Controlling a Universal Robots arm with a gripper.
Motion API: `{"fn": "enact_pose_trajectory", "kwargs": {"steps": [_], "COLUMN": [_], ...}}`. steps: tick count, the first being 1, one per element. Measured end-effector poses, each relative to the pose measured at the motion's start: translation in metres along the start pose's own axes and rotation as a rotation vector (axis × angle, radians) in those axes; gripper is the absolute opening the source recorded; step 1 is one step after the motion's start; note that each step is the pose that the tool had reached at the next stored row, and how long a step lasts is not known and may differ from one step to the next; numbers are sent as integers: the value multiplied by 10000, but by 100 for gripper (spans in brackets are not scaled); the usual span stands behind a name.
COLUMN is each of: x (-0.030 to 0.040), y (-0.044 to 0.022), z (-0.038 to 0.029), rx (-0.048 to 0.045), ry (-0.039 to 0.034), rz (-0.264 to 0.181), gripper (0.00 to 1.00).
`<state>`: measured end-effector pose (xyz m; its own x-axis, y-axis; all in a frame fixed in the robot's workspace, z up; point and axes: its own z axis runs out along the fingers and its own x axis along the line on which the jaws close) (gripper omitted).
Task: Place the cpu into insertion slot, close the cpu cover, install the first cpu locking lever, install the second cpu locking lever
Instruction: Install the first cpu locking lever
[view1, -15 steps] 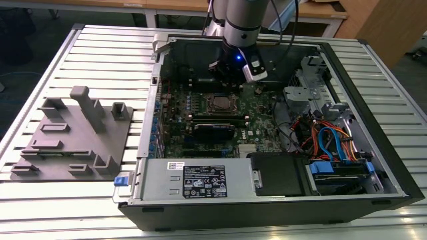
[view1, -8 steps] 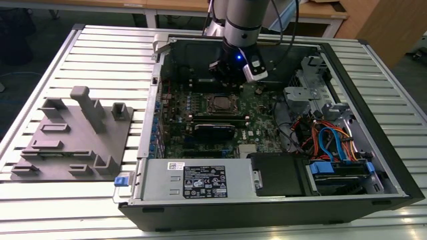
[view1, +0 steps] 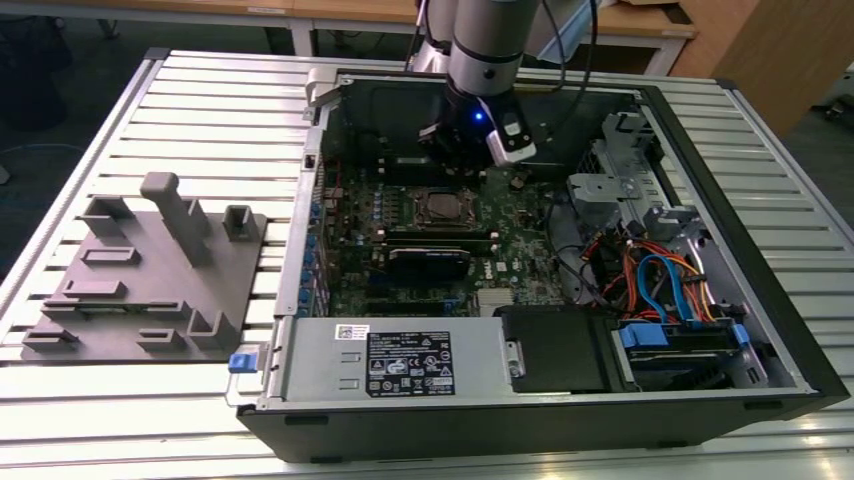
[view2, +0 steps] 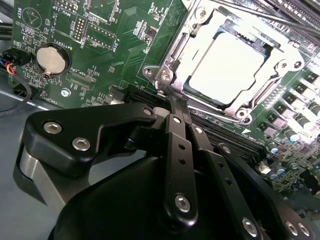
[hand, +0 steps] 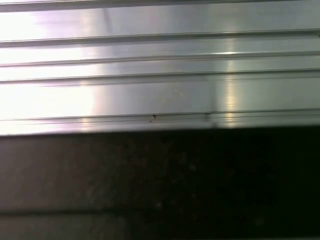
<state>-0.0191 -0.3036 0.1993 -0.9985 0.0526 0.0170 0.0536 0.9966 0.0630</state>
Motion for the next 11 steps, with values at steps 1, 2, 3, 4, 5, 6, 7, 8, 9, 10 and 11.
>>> {"fn": "enact_pose_trajectory", "kwargs": {"steps": [1,2,3,4,5,6,7,8,9,10,11], "x": [-1,-1,-2,-2,-4,-4,-4,-3,-3,-3,-3], "y": [-1,-1,-1,-1,1,2,1,0,0,1,1], "z": [3,6,7,8,12,14,13,9,4,0,-3], "rx": [6,8,8,6,-7,-9,-7,0,1,-1,-2], "ry": [2,2,2,1,-4,-7,-6,-2,-1,-2,-2], "rz": [0,0,0,1,-1,-1,-1,0,0,0,0], "gripper": [10,10,10,10,10,10,10,10,10,10,10]}}
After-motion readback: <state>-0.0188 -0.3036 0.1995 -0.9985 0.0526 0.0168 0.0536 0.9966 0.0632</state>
